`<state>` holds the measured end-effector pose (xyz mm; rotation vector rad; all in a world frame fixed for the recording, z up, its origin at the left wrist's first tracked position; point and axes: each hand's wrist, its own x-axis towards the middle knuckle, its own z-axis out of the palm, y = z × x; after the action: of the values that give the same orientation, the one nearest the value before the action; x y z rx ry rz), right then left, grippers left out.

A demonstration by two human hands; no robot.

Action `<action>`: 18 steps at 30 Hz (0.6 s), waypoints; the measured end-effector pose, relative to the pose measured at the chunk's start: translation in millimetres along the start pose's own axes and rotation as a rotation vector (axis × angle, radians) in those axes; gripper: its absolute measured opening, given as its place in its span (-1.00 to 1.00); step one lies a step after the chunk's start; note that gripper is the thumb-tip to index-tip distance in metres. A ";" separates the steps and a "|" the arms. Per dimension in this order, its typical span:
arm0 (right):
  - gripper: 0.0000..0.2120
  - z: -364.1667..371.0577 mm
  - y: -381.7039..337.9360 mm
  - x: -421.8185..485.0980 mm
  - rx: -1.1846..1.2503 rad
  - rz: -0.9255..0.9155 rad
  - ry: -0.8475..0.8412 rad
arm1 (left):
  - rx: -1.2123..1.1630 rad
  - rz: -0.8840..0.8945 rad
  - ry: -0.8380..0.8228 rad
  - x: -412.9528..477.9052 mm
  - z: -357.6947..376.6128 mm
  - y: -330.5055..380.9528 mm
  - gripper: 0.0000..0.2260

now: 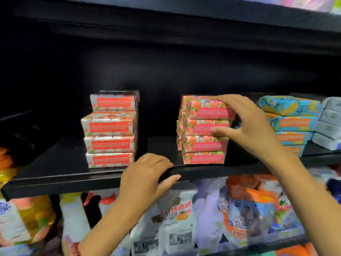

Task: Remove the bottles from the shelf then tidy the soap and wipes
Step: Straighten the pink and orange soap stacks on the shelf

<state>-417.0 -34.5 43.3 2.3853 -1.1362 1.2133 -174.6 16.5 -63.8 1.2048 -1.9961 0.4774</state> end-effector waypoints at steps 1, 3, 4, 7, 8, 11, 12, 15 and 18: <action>-0.39 0.6 2.2 0.2 0.015 -0.033 0.019 | 0.004 -0.026 0.000 0.4 1.0 2.3 -0.63; -0.51 1.1 2.9 -0.8 0.024 -0.088 0.087 | -0.007 -0.072 -0.003 1.9 0.9 6.0 -0.62; -0.57 1.3 2.5 -1.1 0.017 -0.112 0.128 | -0.004 -0.085 -0.008 2.5 0.3 7.5 -0.61; -0.66 2.6 2.3 -3.4 0.008 -0.180 0.198 | -0.047 -0.166 -0.007 4.2 -3.9 12.4 -0.59; -0.66 3.2 2.6 -6.1 0.010 -0.206 0.212 | -0.132 -0.255 0.015 5.8 -8.9 17.1 -0.60; -0.66 2.8 1.8 -18.9 0.011 -0.327 0.308 | -0.543 -0.530 0.233 20.1 -27.3 37.3 -0.72; -0.66 3.1 0.3 -24.0 0.010 -0.375 0.347 | -0.662 -0.595 0.285 28.1 -35.0 44.0 -0.72; -0.73 8.9 -9.9 -32.5 0.037 -0.521 0.421 | -1.043 -0.759 0.094 46.9 -55.5 57.2 -0.60; -0.77 18.4 -21.2 -32.7 0.042 -0.586 0.470 | -1.190 -0.782 -0.079 50.7 -63.8 61.7 -0.50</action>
<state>-402.4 -12.2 9.4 2.0609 -0.2459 1.4524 -216.8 57.4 19.8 1.0268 -1.2533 -1.0171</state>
